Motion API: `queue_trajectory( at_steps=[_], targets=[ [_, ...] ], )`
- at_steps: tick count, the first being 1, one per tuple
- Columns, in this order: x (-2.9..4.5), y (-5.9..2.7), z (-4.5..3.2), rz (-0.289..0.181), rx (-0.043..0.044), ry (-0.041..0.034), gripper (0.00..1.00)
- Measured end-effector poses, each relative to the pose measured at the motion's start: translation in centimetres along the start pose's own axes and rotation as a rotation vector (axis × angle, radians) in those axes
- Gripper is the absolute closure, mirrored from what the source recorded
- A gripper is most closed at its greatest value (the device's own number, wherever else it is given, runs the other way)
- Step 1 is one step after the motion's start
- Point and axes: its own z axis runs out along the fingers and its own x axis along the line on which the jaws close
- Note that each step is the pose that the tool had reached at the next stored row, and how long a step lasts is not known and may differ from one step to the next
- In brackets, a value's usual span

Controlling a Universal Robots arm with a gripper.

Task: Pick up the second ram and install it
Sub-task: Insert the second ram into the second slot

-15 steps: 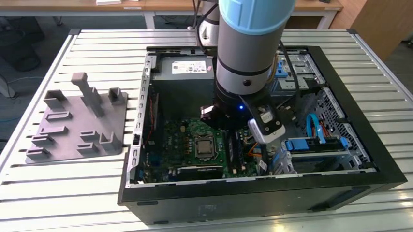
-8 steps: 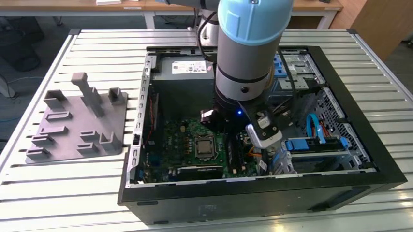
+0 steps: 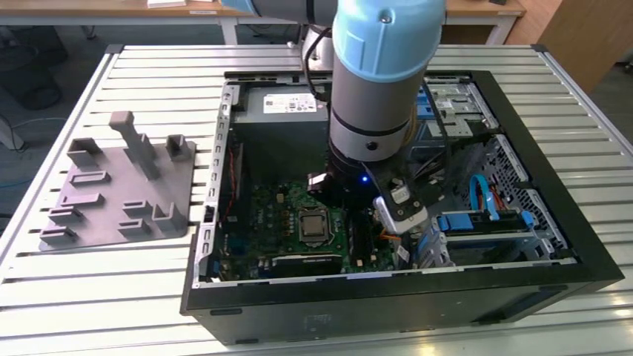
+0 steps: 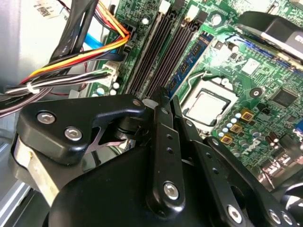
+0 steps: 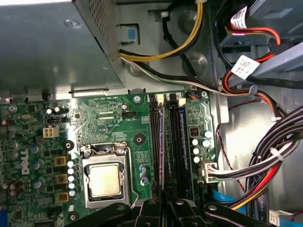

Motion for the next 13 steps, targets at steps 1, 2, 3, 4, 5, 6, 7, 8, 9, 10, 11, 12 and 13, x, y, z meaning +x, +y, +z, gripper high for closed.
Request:
queue_trajectory(
  at_steps=[1,2,3,4,5,6,7,8,9,10,11,12,13],
  targets=[
    [0.01,-0.01,0.12,0.000,0.0001,0.0000,0.86],
    [0.01,-0.02,0.25,0.002,0.0001,-0.0001,0.86],
    [0.01,-0.02,0.37,0.003,0.0001,-0.0002,0.86],
    [0.01,-0.03,0.49,0.003,0.0001,-0.0002,0.86],
    [0.02,-0.04,0.60,0.003,0.0001,-0.0002,0.86],
    [0.02,-0.04,0.69,0.003,0.0001,-0.0002,0.86],
    [0.02,-0.05,0.75,0.003,0.0002,-0.0002,0.86],
    [0.03,-0.05,0.79,0.003,0.0002,-0.0002,0.86],
    [0.03,-0.05,0.85,0.004,0.0002,-0.0002,0.86],
    [0.03,-0.05,0.91,0.004,0.0002,-0.0002,0.86],
    [0.04,-0.02,0.96,0.004,0.0003,-0.0002,0.86],
    [0.04,-0.01,1.01,0.004,0.0004,-0.0002,0.86],
    [0.04,0.00,1.07,0.005,0.0004,-0.0003,0.86]
  ],
)
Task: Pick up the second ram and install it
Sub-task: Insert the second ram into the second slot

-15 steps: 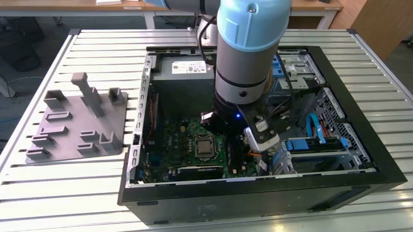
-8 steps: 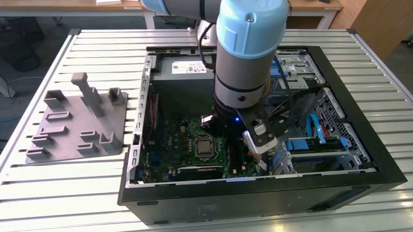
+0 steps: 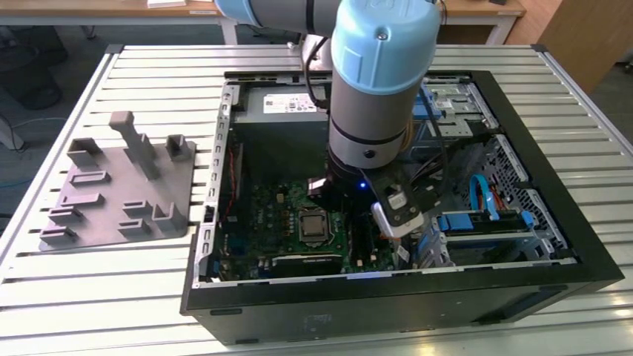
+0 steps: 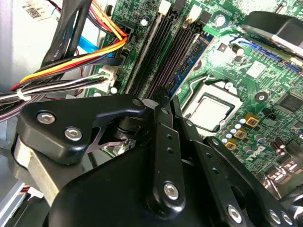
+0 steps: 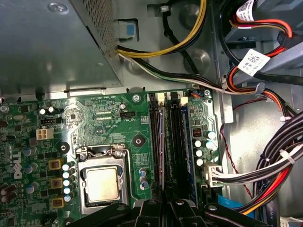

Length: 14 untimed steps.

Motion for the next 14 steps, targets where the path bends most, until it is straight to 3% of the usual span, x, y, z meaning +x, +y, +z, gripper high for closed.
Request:
queue_trajectory(
  at_steps=[6,14],
  targets=[
    [0.03,0.18,0.17,0.006,0.0052,-0.0009,0.86],
    [0.05,0.41,0.26,0.008,0.0207,-0.0026,0.86]
  ],
)
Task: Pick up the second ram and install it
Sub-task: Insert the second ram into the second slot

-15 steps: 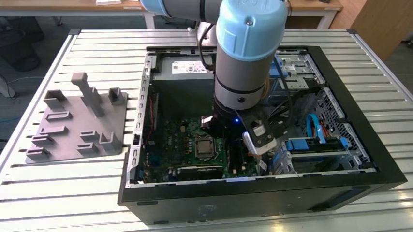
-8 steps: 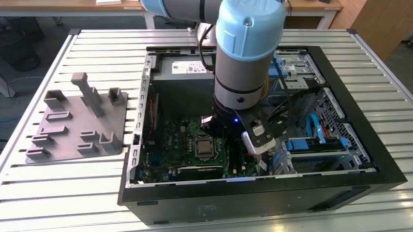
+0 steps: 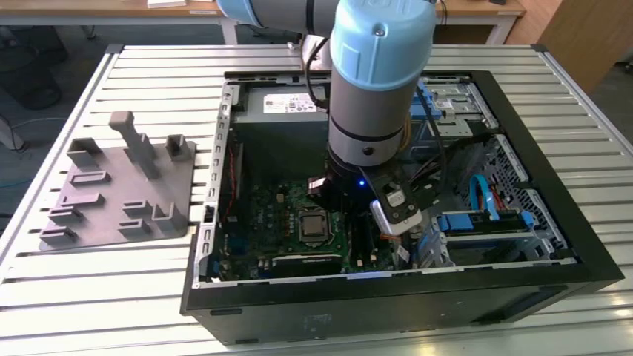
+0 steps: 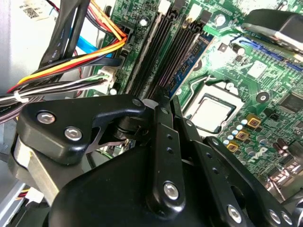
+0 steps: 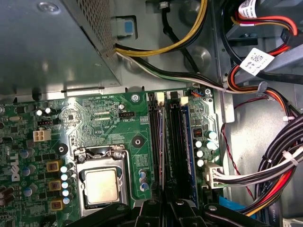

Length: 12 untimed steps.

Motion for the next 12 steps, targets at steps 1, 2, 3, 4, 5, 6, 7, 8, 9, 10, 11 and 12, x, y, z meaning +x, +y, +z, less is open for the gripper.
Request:
queue_trajectory(
  at_steps=[1,2,3,4,5,6,7,8,9,10,11,12],
  targets=[
    [-0.01,0.02,0.01,0.000,0.0001,-0.0001,0.86],
    [-0.01,0.08,0.02,0.000,0.0003,0.0000,0.86],
    [-0.01,0.16,0.05,0.001,0.0003,-0.0001,0.86],
    [0.00,0.23,0.08,0.001,0.0002,-0.0002,0.86],
    [0.00,0.28,0.11,0.001,0.0001,-0.0002,0.86],
    [0.00,0.29,0.14,0.001,0.0000,-0.0002,0.86],
    [0.00,0.29,0.14,0.001,0.0007,-0.0001,0.86],
    [0.00,0.30,0.16,0.001,0.0015,-0.0003,0.86],
    [0.00,0.30,0.17,0.001,0.0031,-0.0005,0.86],
    [0.00,0.30,0.17,0.001,0.0051,-0.0008,0.86],
    [0.01,0.30,0.18,0.000,0.0071,-0.0009,0.86],
    [0.01,0.29,0.18,0.000,0.0086,-0.0011,0.86]
  ],
)
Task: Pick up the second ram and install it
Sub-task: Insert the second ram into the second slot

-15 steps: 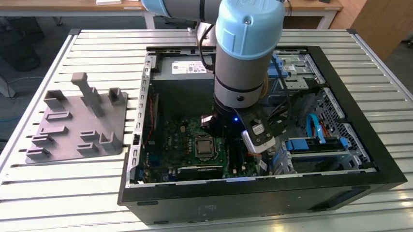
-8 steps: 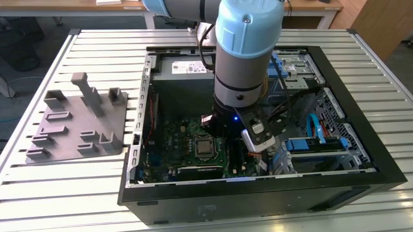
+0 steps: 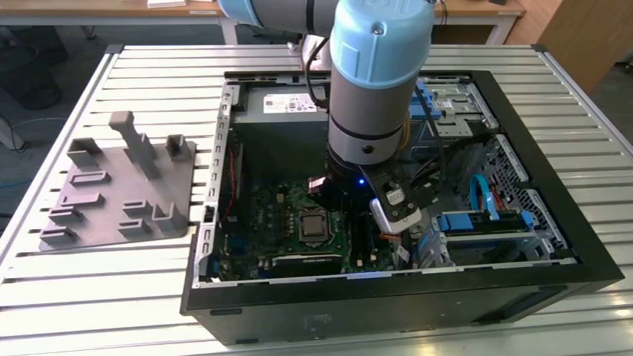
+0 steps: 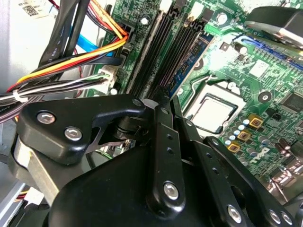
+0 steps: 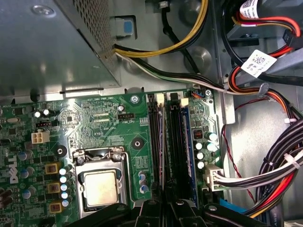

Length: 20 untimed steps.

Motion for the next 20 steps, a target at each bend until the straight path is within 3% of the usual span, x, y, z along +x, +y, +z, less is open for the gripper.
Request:
queue_trajectory(
  at_steps=[20],
  targets=[
    [-0.01,0.08,0.25,-0.001,0.0054,-0.0006,0.86]
  ],
)
